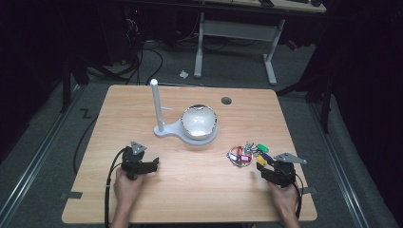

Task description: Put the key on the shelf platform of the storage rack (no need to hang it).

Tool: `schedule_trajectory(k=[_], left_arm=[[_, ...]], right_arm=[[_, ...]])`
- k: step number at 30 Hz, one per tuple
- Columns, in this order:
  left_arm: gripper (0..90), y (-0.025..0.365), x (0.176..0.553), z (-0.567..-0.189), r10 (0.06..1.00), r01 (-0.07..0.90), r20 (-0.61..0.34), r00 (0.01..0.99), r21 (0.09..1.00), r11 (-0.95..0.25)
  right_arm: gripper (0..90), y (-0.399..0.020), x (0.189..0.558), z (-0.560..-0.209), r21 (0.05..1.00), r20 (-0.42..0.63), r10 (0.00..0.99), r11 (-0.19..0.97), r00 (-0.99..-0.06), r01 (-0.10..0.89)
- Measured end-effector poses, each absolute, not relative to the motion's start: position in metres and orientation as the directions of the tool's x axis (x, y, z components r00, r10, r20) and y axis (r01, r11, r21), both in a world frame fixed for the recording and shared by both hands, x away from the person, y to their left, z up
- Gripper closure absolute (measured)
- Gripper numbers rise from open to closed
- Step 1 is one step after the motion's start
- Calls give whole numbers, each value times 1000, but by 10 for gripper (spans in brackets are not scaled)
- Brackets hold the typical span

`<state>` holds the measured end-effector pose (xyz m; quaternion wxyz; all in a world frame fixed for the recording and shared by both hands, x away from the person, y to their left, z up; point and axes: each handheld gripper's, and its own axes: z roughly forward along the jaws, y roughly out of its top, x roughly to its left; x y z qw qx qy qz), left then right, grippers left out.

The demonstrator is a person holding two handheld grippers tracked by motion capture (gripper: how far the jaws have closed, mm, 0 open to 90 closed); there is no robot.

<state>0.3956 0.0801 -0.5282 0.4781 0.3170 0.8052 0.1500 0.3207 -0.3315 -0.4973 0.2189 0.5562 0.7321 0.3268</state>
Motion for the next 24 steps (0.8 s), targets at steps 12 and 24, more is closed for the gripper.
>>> schedule_trajectory(k=[12, 24], left_arm=[[174, 80, 396, -528, 654, 368, -675, -342, 544, 754], [174, 80, 396, -528, 654, 368, -675, -342, 544, 754]], right_arm=[[466, -323, 340, -490, 720, 59, 950, 172, -306, 673], [439, -316, 364, -487, 706, 58, 947, 184, -315, 684]])
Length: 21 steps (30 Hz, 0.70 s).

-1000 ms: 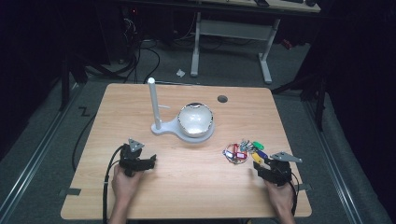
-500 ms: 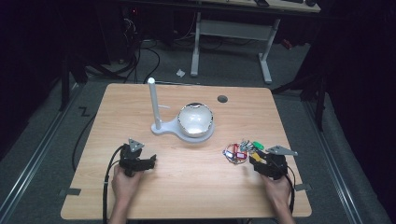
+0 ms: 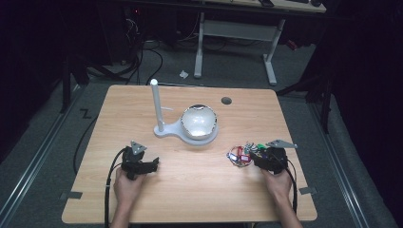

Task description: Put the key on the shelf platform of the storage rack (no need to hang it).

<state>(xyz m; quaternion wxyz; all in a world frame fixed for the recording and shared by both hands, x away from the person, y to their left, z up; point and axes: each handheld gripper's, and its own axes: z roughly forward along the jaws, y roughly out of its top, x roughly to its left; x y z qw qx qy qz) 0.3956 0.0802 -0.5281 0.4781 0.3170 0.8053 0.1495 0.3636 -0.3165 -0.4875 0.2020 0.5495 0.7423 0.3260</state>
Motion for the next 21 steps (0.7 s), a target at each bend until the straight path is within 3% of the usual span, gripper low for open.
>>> schedule_trajectory(k=[21], left_arm=[[174, 80, 396, -528, 653, 367, -675, -343, 544, 755]], right_arm=[[363, -316, 402, -498, 657, 63, 952, 187, -301, 730]])
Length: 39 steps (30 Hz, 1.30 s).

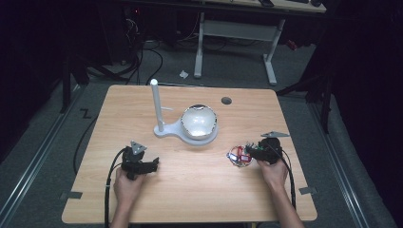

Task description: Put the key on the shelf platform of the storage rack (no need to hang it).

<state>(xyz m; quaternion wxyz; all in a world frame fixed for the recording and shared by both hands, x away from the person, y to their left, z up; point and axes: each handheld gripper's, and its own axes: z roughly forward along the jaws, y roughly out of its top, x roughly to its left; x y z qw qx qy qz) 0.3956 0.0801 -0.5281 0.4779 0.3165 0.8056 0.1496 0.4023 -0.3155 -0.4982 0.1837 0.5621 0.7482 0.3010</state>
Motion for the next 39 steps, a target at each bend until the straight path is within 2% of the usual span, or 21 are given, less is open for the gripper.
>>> schedule_trajectory(k=[11, 13, 15, 16, 17, 21, 32, 34, 35, 36, 39], left_arm=[[173, 80, 396, -528, 654, 369, -676, -341, 543, 754], [173, 80, 396, -528, 654, 368, -675, -341, 545, 754], [173, 80, 396, -528, 655, 369, -675, -339, 545, 753], [173, 80, 396, -528, 654, 367, -675, -341, 545, 754], [173, 80, 396, -528, 656, 368, -674, -340, 546, 753], [173, 80, 395, -528, 655, 370, -675, -339, 545, 752], [173, 80, 396, -528, 655, 368, -674, -341, 546, 753], [173, 80, 396, -528, 655, 368, -675, -341, 545, 753], [173, 80, 396, -528, 650, 364, -676, -346, 542, 758], [173, 80, 396, -528, 651, 365, -676, -345, 542, 757], [173, 80, 396, -528, 651, 365, -676, -345, 542, 757]], right_arm=[[368, -313, 412, -509, 629, 28, 953, 218, -302, 746], [401, -311, 413, -509, 625, 7, 951, 237, -309, 744], [506, -308, 413, -509, 617, -19, 947, 264, -321, 742], [526, -309, 413, -510, 621, 18, 943, 250, -332, 743], [594, -310, 412, -510, 628, 20, 939, 256, -345, 735], [660, -309, 411, -510, 630, 20, 934, 265, -357, 729], [668, -311, 410, -511, 641, 38, 927, 263, -373, 721], [700, -312, 409, -510, 645, 41, 926, 261, -374, 718], [781, -313, 407, -508, 665, 47, 926, 250, -374, 704], [816, -315, 406, -505, 683, 60, 926, 234, -372, 692], [823, -317, 404, -501, 686, 42, 926, 246, -375, 685]])
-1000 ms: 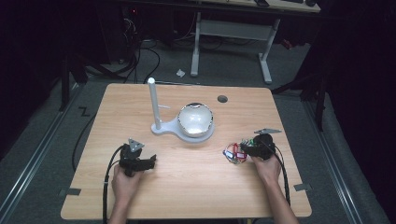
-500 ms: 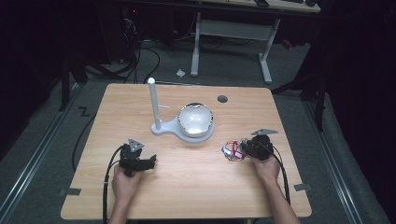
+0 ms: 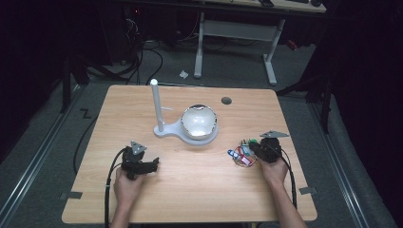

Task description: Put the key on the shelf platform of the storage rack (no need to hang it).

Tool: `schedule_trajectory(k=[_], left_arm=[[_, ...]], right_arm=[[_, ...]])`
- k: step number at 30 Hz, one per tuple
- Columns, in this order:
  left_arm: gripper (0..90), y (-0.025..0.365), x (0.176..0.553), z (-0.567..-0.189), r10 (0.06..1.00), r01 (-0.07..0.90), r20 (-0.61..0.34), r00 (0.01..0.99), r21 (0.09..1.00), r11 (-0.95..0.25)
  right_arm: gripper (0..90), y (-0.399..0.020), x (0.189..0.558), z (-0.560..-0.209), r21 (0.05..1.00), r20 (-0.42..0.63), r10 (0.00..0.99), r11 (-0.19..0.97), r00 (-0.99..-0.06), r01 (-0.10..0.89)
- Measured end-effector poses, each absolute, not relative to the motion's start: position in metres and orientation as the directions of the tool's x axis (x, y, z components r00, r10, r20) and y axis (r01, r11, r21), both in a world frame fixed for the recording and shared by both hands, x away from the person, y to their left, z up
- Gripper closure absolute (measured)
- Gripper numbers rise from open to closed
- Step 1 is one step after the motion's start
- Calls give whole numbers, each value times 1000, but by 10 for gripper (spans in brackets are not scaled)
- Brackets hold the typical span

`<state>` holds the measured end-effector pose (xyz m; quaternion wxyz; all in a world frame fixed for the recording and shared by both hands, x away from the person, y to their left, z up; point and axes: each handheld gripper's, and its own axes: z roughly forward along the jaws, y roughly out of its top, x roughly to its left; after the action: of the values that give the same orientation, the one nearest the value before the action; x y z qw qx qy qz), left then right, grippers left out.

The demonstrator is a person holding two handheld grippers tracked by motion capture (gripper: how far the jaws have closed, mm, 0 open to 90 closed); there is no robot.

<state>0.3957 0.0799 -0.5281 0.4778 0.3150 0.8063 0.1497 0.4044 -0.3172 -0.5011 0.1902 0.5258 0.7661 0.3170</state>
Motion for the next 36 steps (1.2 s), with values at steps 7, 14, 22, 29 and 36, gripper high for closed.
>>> schedule_trajectory(k=[7, 14, 22, 29, 36], left_arm=[[173, 80, 396, -528, 649, 364, -677, -347, 540, 759], [173, 80, 396, -528, 649, 363, -677, -348, 540, 759], [173, 80, 396, -528, 650, 364, -677, -347, 541, 758], [173, 80, 395, -528, 656, 370, -675, -338, 545, 752], [173, 80, 395, -528, 656, 370, -675, -338, 546, 752]], right_arm=[[825, -320, 401, -498, 695, 47, 924, 243, -380, 677], [826, -322, 394, -480, 730, 42, 920, 239, -391, 640], [825, -321, 387, -459, 758, 17, 909, 259, -415, 599], [826, -322, 384, -445, 768, 18, 903, 262, -430, 584], [825, -322, 380, -431, 786, 10, 896, 267, -444, 557]])
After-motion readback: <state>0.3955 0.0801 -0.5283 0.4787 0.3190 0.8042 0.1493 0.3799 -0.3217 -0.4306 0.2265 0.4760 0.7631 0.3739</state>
